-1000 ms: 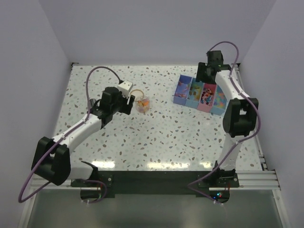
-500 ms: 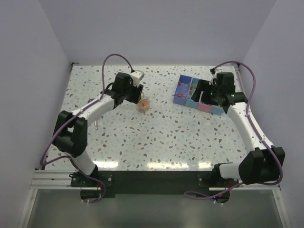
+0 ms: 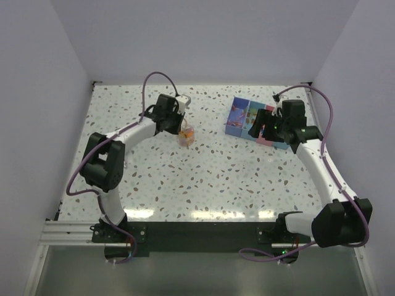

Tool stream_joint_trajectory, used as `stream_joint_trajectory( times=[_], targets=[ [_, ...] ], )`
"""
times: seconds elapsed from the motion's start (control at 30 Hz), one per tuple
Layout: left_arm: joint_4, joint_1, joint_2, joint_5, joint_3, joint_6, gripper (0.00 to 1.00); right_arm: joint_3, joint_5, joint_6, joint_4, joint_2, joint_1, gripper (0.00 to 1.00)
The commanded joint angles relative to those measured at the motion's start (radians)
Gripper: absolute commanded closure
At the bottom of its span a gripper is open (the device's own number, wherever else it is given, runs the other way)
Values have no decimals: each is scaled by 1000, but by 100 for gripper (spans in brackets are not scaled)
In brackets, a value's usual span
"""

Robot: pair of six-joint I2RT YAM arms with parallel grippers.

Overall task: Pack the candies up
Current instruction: Move the packing bottle to the center of the board.

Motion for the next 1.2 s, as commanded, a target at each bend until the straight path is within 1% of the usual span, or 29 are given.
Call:
stream_joint_trajectory(
  times=[0.0,0.07,0.1,0.13,0.2,0.23,0.3,0.43,0.53,0.6,0.73,0.9,1.03,1.1,1.17],
  targets=[
    [1,-10,-12,9,2,2,83,-7,-38,-16,31,-22,-1,22],
    [1,-11,-20,0,-16,-1,83,-9,-46,-16,37,-16,-3,22],
    [0,-11,-23,-29,-21,-2,82,-9,-53,-15,40,-12,-3,22],
    [0,-11,-26,-54,-24,-11,78,-9,-59,-13,43,-12,-3,22],
    [17,-11,-58,-112,-47,-14,76,-7,-66,-13,51,-5,-3,22],
    [41,-11,-70,-123,-56,-16,73,-7,-69,-13,52,-5,-3,23],
    [55,-11,-100,-144,-61,-21,71,-7,-73,-15,52,-2,-3,23],
    [69,-13,-147,-144,-58,-27,65,-9,-75,-18,52,1,-3,23],
    [103,-13,-189,-144,-84,-31,62,-10,-75,-18,54,1,-3,23],
    [100,-11,-183,-167,-84,-31,62,-12,-76,-19,55,4,-3,23],
    [49,-10,-114,-193,-43,-18,62,-12,-79,-21,57,8,-3,23],
    [23,-10,-46,-141,-18,-13,62,-10,-78,-25,55,13,-3,23],
    [14,-10,-12,-134,-12,-13,62,-18,-76,-27,57,13,-3,23],
    [3,-10,3,-138,-6,-11,63,-19,-79,-28,58,11,-3,23],
    [3,-10,9,-141,-3,-11,69,-22,-79,-28,58,13,-1,23]
  ],
)
